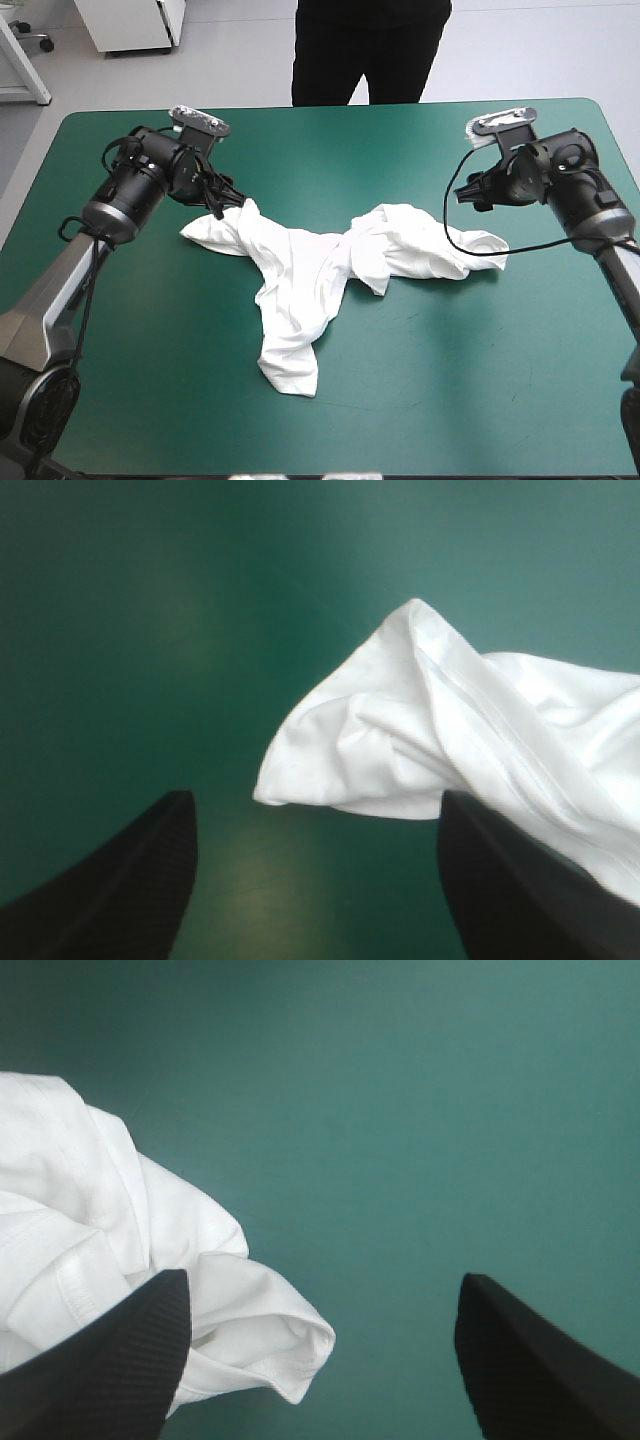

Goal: Fold the cloth

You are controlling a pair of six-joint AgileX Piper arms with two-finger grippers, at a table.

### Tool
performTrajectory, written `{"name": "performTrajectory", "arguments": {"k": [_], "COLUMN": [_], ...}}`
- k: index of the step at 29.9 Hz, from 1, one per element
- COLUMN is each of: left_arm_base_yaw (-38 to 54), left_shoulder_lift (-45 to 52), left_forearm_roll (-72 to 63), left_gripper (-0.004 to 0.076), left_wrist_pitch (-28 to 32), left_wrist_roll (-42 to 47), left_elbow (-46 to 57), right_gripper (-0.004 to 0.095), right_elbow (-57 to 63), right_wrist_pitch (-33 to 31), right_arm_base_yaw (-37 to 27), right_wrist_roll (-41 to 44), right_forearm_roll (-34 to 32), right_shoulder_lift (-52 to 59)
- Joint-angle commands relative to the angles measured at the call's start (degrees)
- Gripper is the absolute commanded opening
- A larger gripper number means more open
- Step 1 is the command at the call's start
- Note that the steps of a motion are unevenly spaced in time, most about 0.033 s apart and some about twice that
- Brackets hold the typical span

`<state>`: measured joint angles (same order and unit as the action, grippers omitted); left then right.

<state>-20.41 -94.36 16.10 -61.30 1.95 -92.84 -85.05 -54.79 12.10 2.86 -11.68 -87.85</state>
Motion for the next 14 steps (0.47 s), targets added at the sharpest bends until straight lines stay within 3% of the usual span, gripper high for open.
{"name": "performTrajectory", "arguments": {"k": [1,9,14], "left_arm_base_yaw": [-0.3,-5.7,-10.8], "left_shoulder_lift": [6.8,19.6,25.6], "left_forearm_roll": [0.7,-3.4,-5.4], "left_gripper": [0.0532,0.0532,0.0532], "left_wrist_pitch": [-2.9,-12.4,-12.5], "left_wrist_roll": [-0.1,-0.6,1.7], "left_elbow": [-4.1,0.3,8.1], "right_gripper": [0.0694,0.0692,0.0692], "right_elbow": [-2.2,-0.6,2.1], "right_wrist_pitch": [-0.2,-4.9,-6.0], "right_arm_base_yaw": [-0.1,0.0,0.0], "right_wrist_roll": [0.0,0.0,0.0], "right_forearm_roll": [-1.6,-0.1,1.5], "right_shoulder_lift": [7.1,16.9,22.9]}}
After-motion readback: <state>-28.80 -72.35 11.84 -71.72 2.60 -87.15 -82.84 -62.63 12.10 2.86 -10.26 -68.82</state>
